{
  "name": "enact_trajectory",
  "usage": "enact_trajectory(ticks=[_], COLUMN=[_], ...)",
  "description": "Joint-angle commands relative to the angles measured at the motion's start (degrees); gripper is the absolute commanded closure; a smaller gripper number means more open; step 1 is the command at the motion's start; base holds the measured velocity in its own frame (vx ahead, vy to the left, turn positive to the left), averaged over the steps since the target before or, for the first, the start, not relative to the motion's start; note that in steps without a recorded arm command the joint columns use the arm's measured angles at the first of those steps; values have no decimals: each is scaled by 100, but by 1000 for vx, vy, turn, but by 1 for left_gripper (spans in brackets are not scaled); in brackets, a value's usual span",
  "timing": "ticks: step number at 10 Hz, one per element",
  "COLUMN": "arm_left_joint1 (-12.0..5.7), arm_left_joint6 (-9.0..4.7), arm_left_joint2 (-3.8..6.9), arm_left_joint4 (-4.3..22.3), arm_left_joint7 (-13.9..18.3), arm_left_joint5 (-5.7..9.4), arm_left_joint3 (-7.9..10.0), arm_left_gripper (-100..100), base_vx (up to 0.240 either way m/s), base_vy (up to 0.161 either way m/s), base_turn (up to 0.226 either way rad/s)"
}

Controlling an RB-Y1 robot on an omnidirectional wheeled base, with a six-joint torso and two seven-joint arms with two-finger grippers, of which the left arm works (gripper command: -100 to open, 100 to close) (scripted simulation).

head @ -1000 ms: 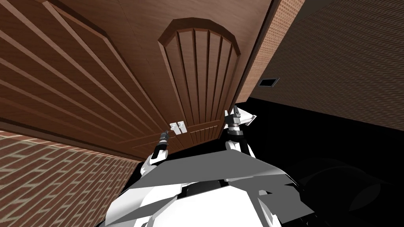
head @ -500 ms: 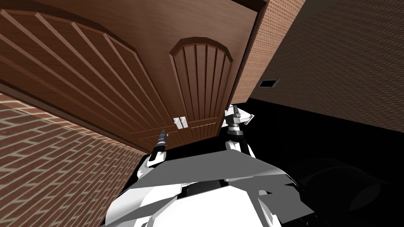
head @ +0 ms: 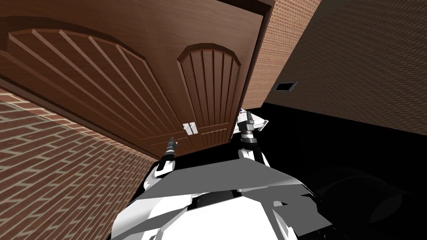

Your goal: Pull the door open

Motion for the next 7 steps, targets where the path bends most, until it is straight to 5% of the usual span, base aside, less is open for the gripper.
enact_trajectory(ticks=[1,4,7], arm_left_joint1=[31,48,-61], arm_left_joint6=[6,16,7], arm_left_joint2=[75,134,76], arm_left_joint4=[141,262,272], arm_left_joint7=[-24,-56,-75], arm_left_joint5=[18,36,23], arm_left_joint3=[161,341,300], arm_left_gripper=[-100,-100,-100], base_vx=[17,63,182], base_vy=[89,76,57], base_turn=[129,59,-44])
